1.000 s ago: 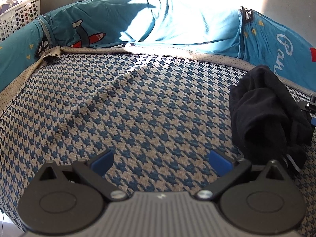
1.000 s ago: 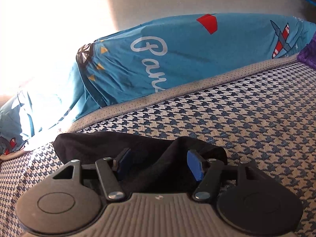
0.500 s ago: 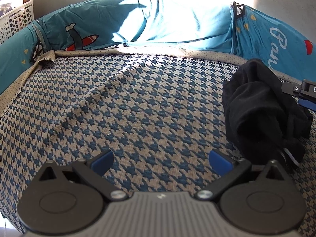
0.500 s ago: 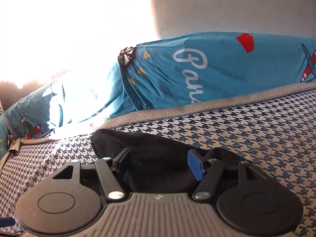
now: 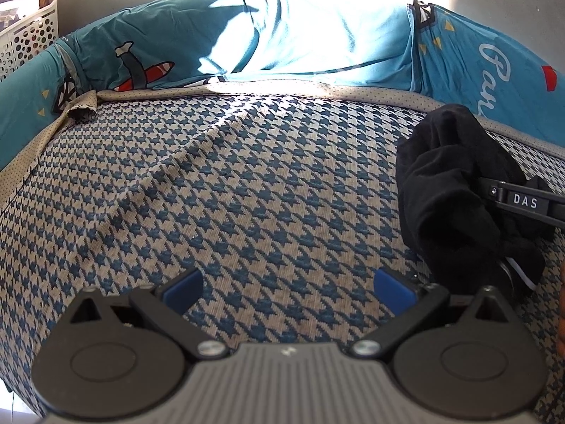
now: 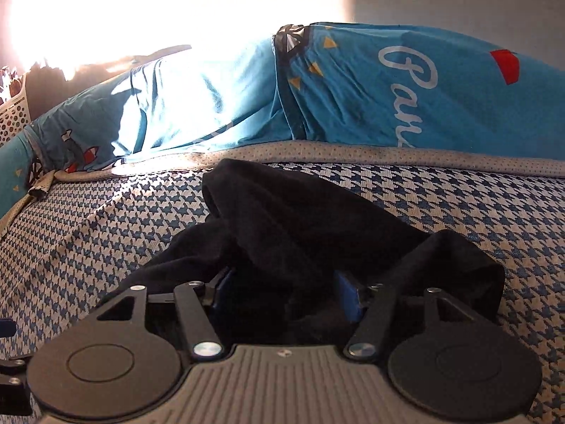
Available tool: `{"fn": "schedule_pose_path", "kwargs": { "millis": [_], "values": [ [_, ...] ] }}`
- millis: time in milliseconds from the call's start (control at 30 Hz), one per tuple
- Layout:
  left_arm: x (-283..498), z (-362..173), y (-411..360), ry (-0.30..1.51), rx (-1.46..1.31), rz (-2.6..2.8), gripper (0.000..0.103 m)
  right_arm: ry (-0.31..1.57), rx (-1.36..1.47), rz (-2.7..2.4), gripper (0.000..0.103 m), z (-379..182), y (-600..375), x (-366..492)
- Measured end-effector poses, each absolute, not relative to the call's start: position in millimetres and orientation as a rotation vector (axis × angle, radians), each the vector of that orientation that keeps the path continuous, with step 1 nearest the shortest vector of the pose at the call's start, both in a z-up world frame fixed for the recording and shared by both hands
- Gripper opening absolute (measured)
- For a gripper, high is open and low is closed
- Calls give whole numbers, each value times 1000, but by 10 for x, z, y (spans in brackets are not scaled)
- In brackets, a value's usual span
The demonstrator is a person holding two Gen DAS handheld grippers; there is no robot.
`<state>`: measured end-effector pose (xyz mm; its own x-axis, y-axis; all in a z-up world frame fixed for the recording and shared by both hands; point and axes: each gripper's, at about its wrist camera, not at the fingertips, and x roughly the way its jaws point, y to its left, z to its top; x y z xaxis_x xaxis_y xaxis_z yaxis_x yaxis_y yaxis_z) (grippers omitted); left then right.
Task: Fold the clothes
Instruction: 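Hold the pants fabric closed in the right tool above the bed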
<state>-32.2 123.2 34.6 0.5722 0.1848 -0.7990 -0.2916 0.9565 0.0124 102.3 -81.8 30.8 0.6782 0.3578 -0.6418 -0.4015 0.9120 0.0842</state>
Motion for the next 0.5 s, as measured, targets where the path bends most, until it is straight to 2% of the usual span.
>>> {"fn": "schedule_pose_path", "kwargs": {
  "millis": [67, 167, 333, 500],
  "values": [
    [-326, 337, 1243, 924, -120, 285, 103, 699, -66, 411, 32, 308, -834, 1039],
    [-319, 332, 1248, 925, -129, 287, 103, 698, -42, 389, 16, 322, -898, 1071],
    [-300, 342, 1178, 919, -117, 269, 103, 654, 8, 342, 9, 393, -1025, 1094],
    [-299, 356, 1137, 907, -111, 251, 103, 582, 64, 245, 7, 496, -1225, 1160]
  ]
}}
